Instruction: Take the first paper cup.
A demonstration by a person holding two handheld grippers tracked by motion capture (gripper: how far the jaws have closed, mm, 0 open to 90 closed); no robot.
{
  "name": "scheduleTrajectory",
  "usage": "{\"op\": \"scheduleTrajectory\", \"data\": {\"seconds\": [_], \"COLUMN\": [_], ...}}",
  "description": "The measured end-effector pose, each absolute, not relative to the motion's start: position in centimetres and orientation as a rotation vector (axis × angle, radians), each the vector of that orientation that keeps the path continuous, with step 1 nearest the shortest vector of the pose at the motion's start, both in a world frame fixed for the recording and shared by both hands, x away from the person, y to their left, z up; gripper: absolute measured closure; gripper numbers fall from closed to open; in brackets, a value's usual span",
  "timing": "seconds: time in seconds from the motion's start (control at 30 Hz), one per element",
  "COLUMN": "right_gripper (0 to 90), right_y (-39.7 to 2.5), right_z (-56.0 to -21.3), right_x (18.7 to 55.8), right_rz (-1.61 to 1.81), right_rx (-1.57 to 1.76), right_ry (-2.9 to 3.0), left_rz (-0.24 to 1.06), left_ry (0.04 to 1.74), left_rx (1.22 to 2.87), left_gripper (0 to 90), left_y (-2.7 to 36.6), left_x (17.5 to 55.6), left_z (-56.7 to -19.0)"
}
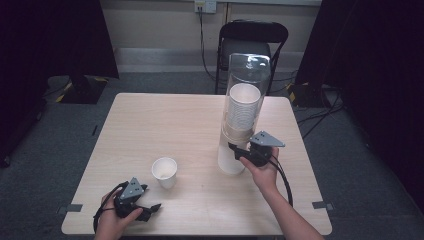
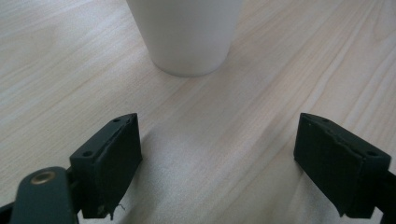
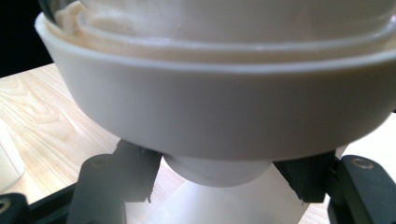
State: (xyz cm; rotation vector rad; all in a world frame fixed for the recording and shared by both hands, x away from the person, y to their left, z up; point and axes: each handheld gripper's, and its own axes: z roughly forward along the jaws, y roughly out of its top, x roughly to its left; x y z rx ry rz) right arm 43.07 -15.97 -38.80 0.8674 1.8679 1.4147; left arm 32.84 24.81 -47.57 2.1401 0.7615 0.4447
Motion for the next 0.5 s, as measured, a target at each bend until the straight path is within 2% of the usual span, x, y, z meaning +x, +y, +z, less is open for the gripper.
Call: {"op": "scheduleTrajectory", "data": {"seconds": [0.3,0.37,0.43,0.5], "right_gripper": [37.2,37.7,37.6,37.6], "right_y": [-15.9,-15.8,-16.4,-16.7], "right_z": [-39.4,-41.2,-44.7,-44.8], "right_x": [43.2,43.7,43.9,43.6], "right_rz": [1.397,1.304,1.223,1.256], "right_rx": [0.887,0.938,1.049,1.068], "right_ry": [1.901,1.999,2.092,2.085], "left_rz": [0.445,0.445,0.443,0.442], "left_ry": [0.762,0.762,0.762,0.758], "left_rx": [2.14,2.14,2.133,2.137], "left_gripper": [14.4,14.4,14.4,14.4], "left_y": [24.8,24.8,24.8,24.8], "left_x": [32.8,32.8,32.8,32.8], "left_z": [-47.6,-47.6,-47.6,-47.6]}}
